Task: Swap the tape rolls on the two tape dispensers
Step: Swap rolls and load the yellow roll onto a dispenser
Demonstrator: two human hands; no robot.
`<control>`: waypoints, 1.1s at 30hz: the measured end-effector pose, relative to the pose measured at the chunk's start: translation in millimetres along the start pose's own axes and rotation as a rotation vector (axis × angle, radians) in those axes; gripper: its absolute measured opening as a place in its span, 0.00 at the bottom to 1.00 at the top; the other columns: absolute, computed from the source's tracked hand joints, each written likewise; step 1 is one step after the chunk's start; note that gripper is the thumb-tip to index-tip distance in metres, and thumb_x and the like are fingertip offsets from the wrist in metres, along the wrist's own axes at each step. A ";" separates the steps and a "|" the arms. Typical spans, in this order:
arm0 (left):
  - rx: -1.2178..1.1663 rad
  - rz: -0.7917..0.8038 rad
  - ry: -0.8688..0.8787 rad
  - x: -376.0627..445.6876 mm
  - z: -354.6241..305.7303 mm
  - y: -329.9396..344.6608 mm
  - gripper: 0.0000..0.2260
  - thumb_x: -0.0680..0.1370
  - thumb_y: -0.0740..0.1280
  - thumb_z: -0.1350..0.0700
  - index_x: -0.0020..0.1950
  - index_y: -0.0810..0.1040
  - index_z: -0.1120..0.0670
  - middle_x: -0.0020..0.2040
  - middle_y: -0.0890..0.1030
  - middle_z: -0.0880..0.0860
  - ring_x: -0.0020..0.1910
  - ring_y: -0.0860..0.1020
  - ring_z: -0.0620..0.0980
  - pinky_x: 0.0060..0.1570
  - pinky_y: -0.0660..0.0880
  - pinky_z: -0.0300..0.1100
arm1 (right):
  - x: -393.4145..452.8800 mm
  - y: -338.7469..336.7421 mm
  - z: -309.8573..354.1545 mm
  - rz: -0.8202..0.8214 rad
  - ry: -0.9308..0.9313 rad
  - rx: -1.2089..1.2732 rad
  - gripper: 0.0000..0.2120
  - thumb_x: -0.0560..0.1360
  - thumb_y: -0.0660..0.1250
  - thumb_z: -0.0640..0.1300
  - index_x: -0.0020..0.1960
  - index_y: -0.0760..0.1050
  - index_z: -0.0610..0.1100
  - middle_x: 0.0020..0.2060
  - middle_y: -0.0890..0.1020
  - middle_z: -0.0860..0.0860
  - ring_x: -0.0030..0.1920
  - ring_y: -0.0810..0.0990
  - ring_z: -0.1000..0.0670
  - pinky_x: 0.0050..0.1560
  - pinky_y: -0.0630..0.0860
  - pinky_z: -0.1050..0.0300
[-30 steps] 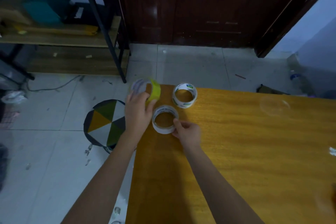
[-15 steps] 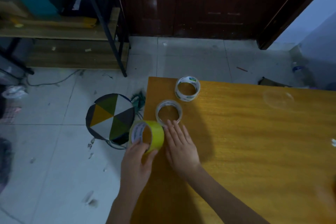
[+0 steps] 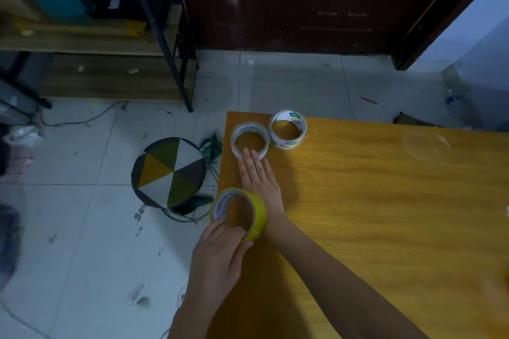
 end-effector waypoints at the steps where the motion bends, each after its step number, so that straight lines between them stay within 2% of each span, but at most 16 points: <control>1: 0.007 -0.010 -0.003 1.9 0.6 -1.8 0.16 0.78 0.57 0.45 0.38 0.78 0.51 0.35 0.82 0.48 0.46 0.71 0.44 0.57 0.65 0.37 | 3.4 0.4 -0.5 -0.002 0.007 0.002 0.31 0.81 0.48 0.50 0.74 0.34 0.39 0.76 0.39 0.44 0.76 0.37 0.45 0.71 0.33 0.50; 5: -0.009 -0.027 0.006 9.5 2.5 -8.1 0.11 0.76 0.61 0.49 0.40 0.79 0.52 0.38 0.83 0.49 0.48 0.72 0.43 0.61 0.64 0.35 | 17.4 -6.6 -1.1 -0.053 0.011 0.007 0.31 0.81 0.49 0.49 0.75 0.37 0.39 0.77 0.41 0.44 0.76 0.39 0.45 0.73 0.37 0.50; 7: 0.004 -0.032 0.013 13.5 3.0 -10.7 0.11 0.75 0.61 0.50 0.40 0.79 0.53 0.39 0.83 0.50 0.49 0.72 0.43 0.61 0.64 0.36 | 12.8 -17.0 0.1 -0.135 -0.042 0.090 0.29 0.80 0.53 0.47 0.76 0.44 0.39 0.77 0.45 0.44 0.76 0.43 0.46 0.74 0.41 0.52; 8: 0.004 -0.040 0.015 15.4 3.5 -12.6 0.10 0.75 0.62 0.50 0.41 0.80 0.54 0.39 0.83 0.50 0.49 0.72 0.43 0.61 0.65 0.37 | 4.4 -24.8 -3.4 -0.203 -0.031 0.246 0.27 0.79 0.56 0.44 0.75 0.52 0.40 0.77 0.50 0.45 0.76 0.49 0.46 0.74 0.47 0.54; 10: -0.003 -0.060 0.017 19.8 3.9 -17.0 0.09 0.75 0.63 0.51 0.42 0.80 0.54 0.40 0.83 0.50 0.48 0.73 0.44 0.63 0.65 0.42 | -25.4 -35.4 -27.8 -0.348 0.192 0.774 0.18 0.77 0.59 0.40 0.67 0.69 0.43 0.70 0.68 0.45 0.70 0.66 0.48 0.68 0.66 0.57; 12: 0.013 -0.076 0.052 26.0 0.7 -20.0 0.05 0.74 0.67 0.54 0.42 0.80 0.54 0.40 0.83 0.50 0.47 0.74 0.45 0.64 0.66 0.45 | -60.2 -24.4 -51.0 -0.379 0.501 1.433 0.12 0.79 0.56 0.38 0.58 0.75 0.46 0.57 0.79 0.45 0.59 0.78 0.47 0.49 0.79 0.58; 14: 0.065 -0.042 0.122 31.9 -8.7 -16.9 0.02 0.72 0.72 0.58 0.42 0.80 0.54 0.39 0.83 0.49 0.46 0.77 0.48 0.65 0.65 0.48 | -84.5 -12.9 -49.9 -0.214 0.622 1.772 0.13 0.80 0.55 0.44 0.59 0.75 0.45 0.53 0.82 0.43 0.53 0.81 0.45 0.39 0.81 0.55; 16: 0.126 0.020 0.212 35.8 -21.6 -8.4 0.03 0.71 0.71 0.62 0.43 0.81 0.54 0.39 0.83 0.50 0.46 0.79 0.51 0.67 0.64 0.51 | -101.2 -18.7 -47.8 -0.110 0.583 1.778 0.12 0.78 0.60 0.45 0.60 0.72 0.43 0.53 0.82 0.42 0.50 0.82 0.45 0.39 0.83 0.49; 19: 0.135 0.083 0.336 41.9 -45.9 4.2 0.03 0.72 0.70 0.61 0.44 0.82 0.54 0.41 0.83 0.51 0.48 0.80 0.54 0.69 0.61 0.49 | -123.8 -22.2 -59.3 -0.164 0.622 1.814 0.18 0.75 0.67 0.38 0.62 0.68 0.44 0.46 0.83 0.43 0.37 0.83 0.54 0.34 0.83 0.54; 21: 0.051 0.135 0.364 45.7 -62.0 12.0 0.07 0.74 0.69 0.53 0.50 0.83 0.53 0.49 0.82 0.53 0.55 0.78 0.55 0.70 0.60 0.48 | -141.3 -22.9 -72.1 -0.228 0.701 1.845 0.21 0.75 0.65 0.37 0.66 0.66 0.37 0.45 0.82 0.38 0.34 0.81 0.56 0.34 0.82 0.58; 23: -0.119 0.221 0.261 49.5 -73.0 19.9 0.19 0.72 0.66 0.44 0.61 0.77 0.49 0.62 0.75 0.52 0.66 0.70 0.53 0.70 0.59 0.48 | -161.0 -21.4 -86.3 -0.284 0.740 1.877 0.23 0.76 0.64 0.38 0.68 0.63 0.32 0.47 0.81 0.38 0.33 0.79 0.55 0.37 0.82 0.58; 25: -0.393 0.274 -0.018 54.3 -74.0 25.6 0.25 0.71 0.67 0.42 0.67 0.70 0.44 0.67 0.67 0.47 0.69 0.63 0.46 0.67 0.61 0.44 | -182.9 -21.4 -100.5 -0.349 0.772 1.917 0.25 0.76 0.64 0.38 0.69 0.61 0.31 0.51 0.81 0.37 0.35 0.78 0.52 0.45 0.83 0.51; 27: -0.644 0.322 -0.358 54.2 -73.4 40.8 0.24 0.73 0.69 0.45 0.68 0.68 0.43 0.65 0.67 0.44 0.65 0.67 0.42 0.61 0.64 0.40 | -204.7 -25.4 -114.6 -0.403 0.764 1.956 0.22 0.76 0.64 0.39 0.67 0.64 0.32 0.54 0.79 0.35 0.41 0.77 0.47 0.50 0.81 0.45; 29: -0.766 0.456 -0.580 50.1 -84.8 63.1 0.24 0.75 0.69 0.51 0.69 0.69 0.49 0.62 0.74 0.49 0.58 0.74 0.44 0.53 0.70 0.38 | -225.6 -31.2 -130.3 -0.463 0.751 1.947 0.18 0.77 0.63 0.39 0.64 0.67 0.32 0.57 0.78 0.33 0.46 0.76 0.42 0.49 0.82 0.45; 31: -0.926 0.566 -0.623 43.7 -115.8 81.7 0.22 0.76 0.68 0.57 0.69 0.70 0.57 0.56 0.79 0.55 0.52 0.78 0.49 0.47 0.80 0.41 | -254.0 -34.3 -148.9 -0.523 0.758 1.930 0.18 0.77 0.63 0.39 0.64 0.68 0.32 0.58 0.78 0.33 0.48 0.76 0.40 0.47 0.83 0.47; 33: -1.065 0.584 -0.638 38.8 -134.7 90.8 0.19 0.76 0.67 0.62 0.66 0.72 0.62 0.51 0.80 0.56 0.49 0.80 0.53 0.46 0.80 0.43 | -270.8 -35.2 -160.3 -0.539 0.755 1.923 0.18 0.77 0.63 0.39 0.64 0.68 0.33 0.58 0.78 0.33 0.49 0.77 0.40 0.46 0.83 0.47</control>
Point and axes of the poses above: each hand's wrist, its own x-axis towards the middle knuckle, its own y-axis out of the palm, z = x × y, the point moved 8 cm from there along x, towards the middle knuckle
